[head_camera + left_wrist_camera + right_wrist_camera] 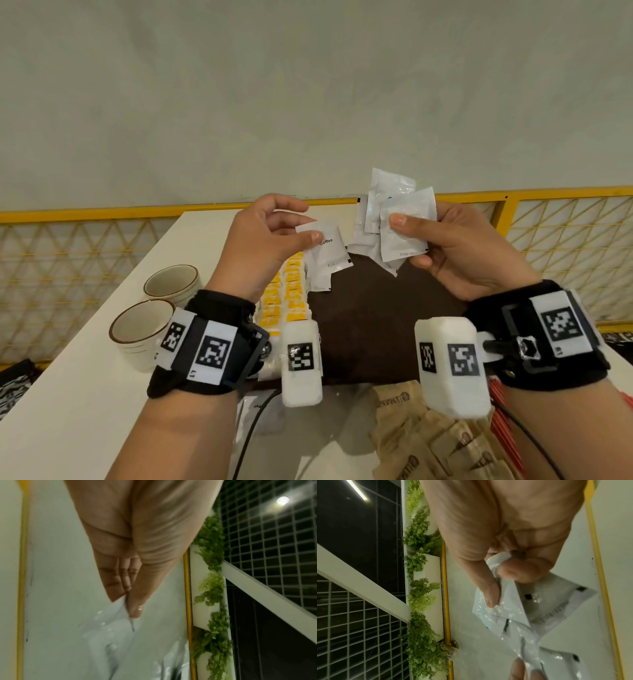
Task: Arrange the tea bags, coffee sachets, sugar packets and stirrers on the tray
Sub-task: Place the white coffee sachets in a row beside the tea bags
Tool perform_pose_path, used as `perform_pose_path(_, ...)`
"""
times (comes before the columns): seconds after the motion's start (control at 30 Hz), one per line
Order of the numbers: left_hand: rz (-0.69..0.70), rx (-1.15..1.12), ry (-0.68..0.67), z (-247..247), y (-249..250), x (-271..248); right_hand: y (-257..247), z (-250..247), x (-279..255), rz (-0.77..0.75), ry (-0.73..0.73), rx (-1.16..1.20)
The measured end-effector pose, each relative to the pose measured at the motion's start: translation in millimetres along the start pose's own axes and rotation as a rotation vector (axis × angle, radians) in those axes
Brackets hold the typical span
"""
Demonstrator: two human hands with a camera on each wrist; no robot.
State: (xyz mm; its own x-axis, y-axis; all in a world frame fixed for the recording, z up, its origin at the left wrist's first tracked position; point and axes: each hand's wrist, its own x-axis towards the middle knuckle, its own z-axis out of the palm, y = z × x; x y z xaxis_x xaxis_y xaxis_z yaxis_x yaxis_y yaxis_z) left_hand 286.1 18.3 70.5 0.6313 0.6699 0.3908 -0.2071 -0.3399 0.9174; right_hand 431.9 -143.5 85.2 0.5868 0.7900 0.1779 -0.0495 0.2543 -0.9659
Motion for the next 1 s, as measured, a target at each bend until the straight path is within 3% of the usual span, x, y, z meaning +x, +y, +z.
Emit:
perform_pose_path(0.1, -0.020, -0.134, 0.015, 6, 5, -2, 7, 8, 1, 0.023, -0.010, -0.032)
perform_pose_path(0.23, -0.148, -0.494, -0.166, 25, 11, -8, 17, 24, 3, 0.028, -0.030, 0.025)
perform_pose_path(0.3, -0.191, -0.578, -0.165, 31, 13, -9, 19, 26, 4, 0.017, -0.011, 0.063)
perform_pose_path(0.53, -0.210, -0.446, 0.071, 27, 7, -3, 18, 21, 6, -0.002, 0.078, 0.114)
perform_pose_path(0.73, -0.192, -0.288, -0.085, 28, 3, -5, 19, 20, 7, -0.004, 0.057, 0.056)
perform_pose_path(0.9, -0.237, -0.306, -0.021, 15, -4, 0, 9, -2, 8, -0.063, 0.137, 0.065)
perform_pose_path(1.0, -0.240, -0.268, -0.039, 11, -5, 1, 5, -11, 7, -0.090, 0.085, 0.090)
